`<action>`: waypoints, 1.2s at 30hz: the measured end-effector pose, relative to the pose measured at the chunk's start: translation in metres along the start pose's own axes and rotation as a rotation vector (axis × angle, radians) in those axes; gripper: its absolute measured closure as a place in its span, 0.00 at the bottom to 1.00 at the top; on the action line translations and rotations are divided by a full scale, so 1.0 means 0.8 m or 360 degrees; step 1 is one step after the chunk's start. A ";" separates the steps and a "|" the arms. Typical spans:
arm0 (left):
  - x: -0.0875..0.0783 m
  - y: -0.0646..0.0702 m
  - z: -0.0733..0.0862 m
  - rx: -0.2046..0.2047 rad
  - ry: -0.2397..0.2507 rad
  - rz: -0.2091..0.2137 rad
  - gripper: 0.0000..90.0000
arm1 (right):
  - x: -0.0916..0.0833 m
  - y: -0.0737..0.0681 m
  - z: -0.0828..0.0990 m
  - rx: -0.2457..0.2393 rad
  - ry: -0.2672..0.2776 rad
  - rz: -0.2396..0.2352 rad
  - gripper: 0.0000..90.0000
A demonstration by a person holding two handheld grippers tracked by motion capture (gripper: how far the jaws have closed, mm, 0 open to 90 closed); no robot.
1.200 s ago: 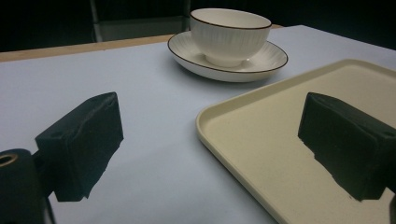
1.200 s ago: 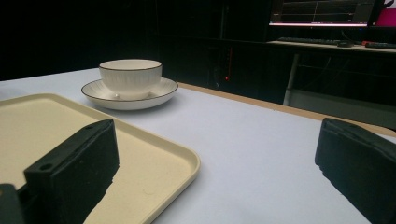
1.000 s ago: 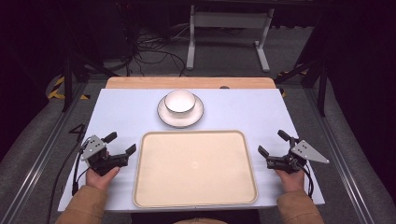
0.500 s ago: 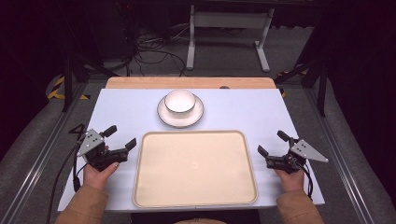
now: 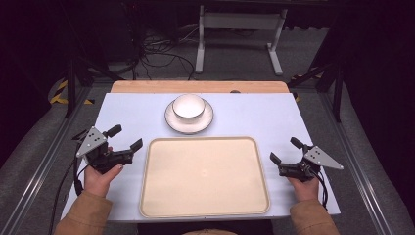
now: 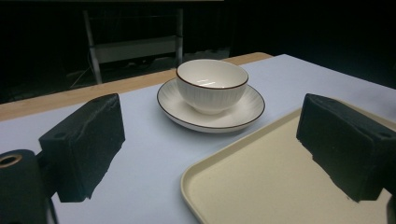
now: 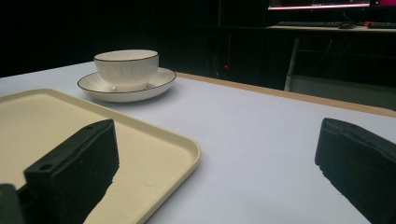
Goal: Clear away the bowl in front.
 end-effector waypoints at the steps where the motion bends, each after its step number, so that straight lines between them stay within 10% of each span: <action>1: 0.000 0.001 -0.002 0.0001 0.0006 0.0002 0.09 | 0.000 0.000 0.000 -0.0001 0.0001 -0.0002 0.00; 17: 0.045 0.009 -0.034 0.0115 -0.0071 0.0062 0.09 | 0.000 0.001 0.000 0.0008 -0.0005 0.0007 0.00; 36: 0.094 -0.006 -0.058 0.0021 -0.0072 0.0073 0.10 | 0.001 0.001 0.000 0.0026 -0.0003 0.0001 0.00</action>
Point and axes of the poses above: each handheld gripper's, and its own axes: x roughly forward along the jaws, z roughly out of its underside, y roughly to its right, the point moved 4 cm from there along x, roughly forward along the jaws, and after that the axes turned 7 degrees about z, right-handed, at the moved point
